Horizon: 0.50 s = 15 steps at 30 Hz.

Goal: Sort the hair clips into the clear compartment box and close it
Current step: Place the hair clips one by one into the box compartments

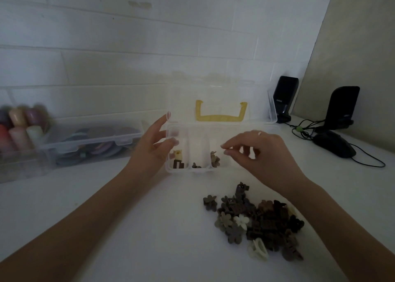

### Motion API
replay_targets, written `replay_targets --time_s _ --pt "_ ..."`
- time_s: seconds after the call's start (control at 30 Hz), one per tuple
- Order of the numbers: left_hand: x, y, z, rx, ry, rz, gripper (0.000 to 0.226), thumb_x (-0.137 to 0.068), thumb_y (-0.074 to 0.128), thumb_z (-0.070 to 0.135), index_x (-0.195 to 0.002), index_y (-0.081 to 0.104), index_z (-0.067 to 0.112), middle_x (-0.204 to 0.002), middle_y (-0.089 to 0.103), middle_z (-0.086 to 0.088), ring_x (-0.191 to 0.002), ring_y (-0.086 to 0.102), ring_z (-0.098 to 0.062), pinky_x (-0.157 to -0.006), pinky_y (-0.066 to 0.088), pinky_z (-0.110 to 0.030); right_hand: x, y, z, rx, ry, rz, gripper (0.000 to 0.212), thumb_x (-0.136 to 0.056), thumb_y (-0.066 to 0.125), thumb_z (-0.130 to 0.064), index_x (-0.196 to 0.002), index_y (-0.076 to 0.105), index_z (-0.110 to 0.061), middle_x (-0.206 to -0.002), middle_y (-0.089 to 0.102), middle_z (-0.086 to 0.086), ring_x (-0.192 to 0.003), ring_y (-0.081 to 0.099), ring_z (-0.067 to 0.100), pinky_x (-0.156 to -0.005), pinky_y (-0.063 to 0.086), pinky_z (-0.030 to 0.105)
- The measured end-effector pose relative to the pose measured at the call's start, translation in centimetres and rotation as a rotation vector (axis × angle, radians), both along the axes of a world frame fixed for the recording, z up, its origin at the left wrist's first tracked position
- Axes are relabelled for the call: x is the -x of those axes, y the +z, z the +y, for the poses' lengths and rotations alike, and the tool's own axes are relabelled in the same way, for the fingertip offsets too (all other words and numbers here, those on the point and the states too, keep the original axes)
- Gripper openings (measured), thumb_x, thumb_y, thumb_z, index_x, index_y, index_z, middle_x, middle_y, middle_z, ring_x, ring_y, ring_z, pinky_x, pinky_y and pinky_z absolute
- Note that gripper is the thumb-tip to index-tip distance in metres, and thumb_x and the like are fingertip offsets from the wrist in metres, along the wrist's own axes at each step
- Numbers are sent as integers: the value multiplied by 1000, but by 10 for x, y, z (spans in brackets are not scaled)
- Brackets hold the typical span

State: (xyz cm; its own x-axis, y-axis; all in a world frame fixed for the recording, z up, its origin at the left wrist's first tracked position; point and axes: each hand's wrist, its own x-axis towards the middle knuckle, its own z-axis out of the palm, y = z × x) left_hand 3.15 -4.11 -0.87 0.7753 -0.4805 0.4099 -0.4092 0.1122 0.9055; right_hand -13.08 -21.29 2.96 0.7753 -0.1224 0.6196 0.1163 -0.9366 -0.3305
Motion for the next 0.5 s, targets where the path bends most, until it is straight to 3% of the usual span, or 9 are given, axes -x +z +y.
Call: replay_targets --time_s 0.17,0.33,0.4,0.5 --pt "-2 0 1 9 16 12 53 -94 46 4 -138 37 32 -118 61 -8 -104 63 -21 -56 49 -10 9 16 -6 14 123 349 7 -79 72 -28 -83 73 -34 -59 60 -16 -55 54 -1 -52 40 10" --pt "-3 0 2 9 14 32 52 -95 46 6 -138 38 34 -120 60 -8 -103 63 -20 -60 53 -13 13 23 -8 203 -16 564 11 -81 68 -37 -91 71 -42 -74 67 -17 -57 56 -15 -55 43 10" --pt "-3 0 2 15 14 36 51 -95 45 6 -137 39 34 -120 60 -9 -102 63 -19 -60 52 -13 12 23 -9 206 -44 629 15 -82 67 -40 -96 70 -43 -81 71 -17 -45 58 -7 -60 52 16" --pt "-3 1 3 7 17 30 50 -95 45 8 -138 38 33 -120 61 -7 -102 63 -17 -59 50 -10 10 17 -11 168 -28 700 16 -83 66 -37 -98 72 -38 -83 72 -18 -45 63 1 -67 56 21"
